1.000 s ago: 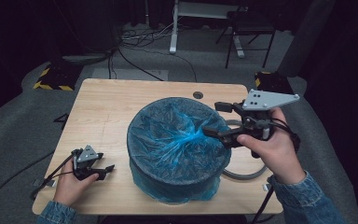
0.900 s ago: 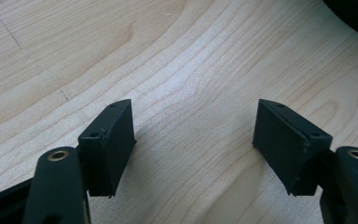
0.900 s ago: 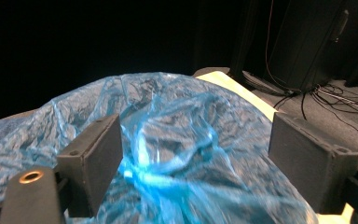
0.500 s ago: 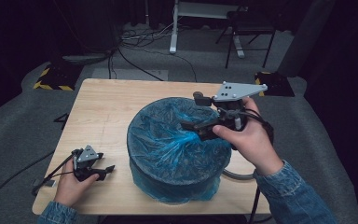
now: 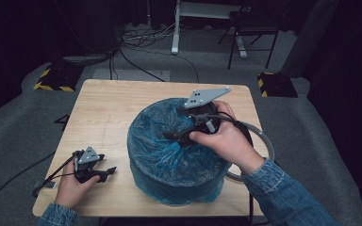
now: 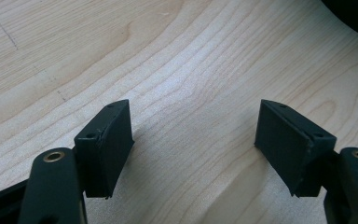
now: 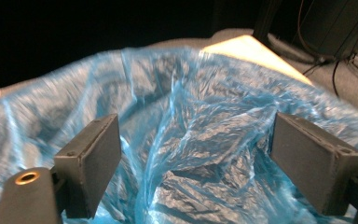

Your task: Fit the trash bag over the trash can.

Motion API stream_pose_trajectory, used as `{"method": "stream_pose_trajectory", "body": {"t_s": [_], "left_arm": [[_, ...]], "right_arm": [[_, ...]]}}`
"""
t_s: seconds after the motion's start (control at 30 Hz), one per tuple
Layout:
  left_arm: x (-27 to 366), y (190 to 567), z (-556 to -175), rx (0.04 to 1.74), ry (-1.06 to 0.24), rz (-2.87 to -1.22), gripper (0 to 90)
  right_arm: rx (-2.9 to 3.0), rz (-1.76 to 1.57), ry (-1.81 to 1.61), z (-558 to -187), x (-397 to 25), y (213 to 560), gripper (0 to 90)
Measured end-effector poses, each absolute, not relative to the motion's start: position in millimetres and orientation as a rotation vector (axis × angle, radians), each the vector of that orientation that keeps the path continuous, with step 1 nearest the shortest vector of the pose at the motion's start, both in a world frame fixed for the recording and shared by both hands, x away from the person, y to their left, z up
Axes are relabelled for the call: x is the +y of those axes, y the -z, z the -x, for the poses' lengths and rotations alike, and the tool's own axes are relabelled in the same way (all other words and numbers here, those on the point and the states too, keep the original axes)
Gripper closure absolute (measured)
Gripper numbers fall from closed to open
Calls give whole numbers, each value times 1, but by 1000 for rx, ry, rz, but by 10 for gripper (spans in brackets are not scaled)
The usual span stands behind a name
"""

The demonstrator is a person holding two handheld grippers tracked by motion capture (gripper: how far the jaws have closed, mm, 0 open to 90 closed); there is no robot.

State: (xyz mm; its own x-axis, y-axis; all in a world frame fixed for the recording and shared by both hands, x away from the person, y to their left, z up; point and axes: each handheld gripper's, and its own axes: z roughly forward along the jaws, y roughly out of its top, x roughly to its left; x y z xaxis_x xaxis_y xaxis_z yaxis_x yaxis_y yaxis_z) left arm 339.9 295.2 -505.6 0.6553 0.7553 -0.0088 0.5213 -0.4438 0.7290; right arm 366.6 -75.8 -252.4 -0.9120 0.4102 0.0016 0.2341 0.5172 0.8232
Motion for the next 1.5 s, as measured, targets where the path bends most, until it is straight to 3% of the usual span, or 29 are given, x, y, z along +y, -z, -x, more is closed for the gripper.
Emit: {"method": "stream_pose_trajectory", "body": {"t_s": [1.23, 1.5], "left_arm": [[295, 506, -340, 986, -416, -2147, 273], [295, 506, -340, 985, -416, -2147, 272]], "right_arm": [[2951, -615, -678, -373, -28, 336, 146], [2903, -621, -827, -373, -29, 321, 162]]}}
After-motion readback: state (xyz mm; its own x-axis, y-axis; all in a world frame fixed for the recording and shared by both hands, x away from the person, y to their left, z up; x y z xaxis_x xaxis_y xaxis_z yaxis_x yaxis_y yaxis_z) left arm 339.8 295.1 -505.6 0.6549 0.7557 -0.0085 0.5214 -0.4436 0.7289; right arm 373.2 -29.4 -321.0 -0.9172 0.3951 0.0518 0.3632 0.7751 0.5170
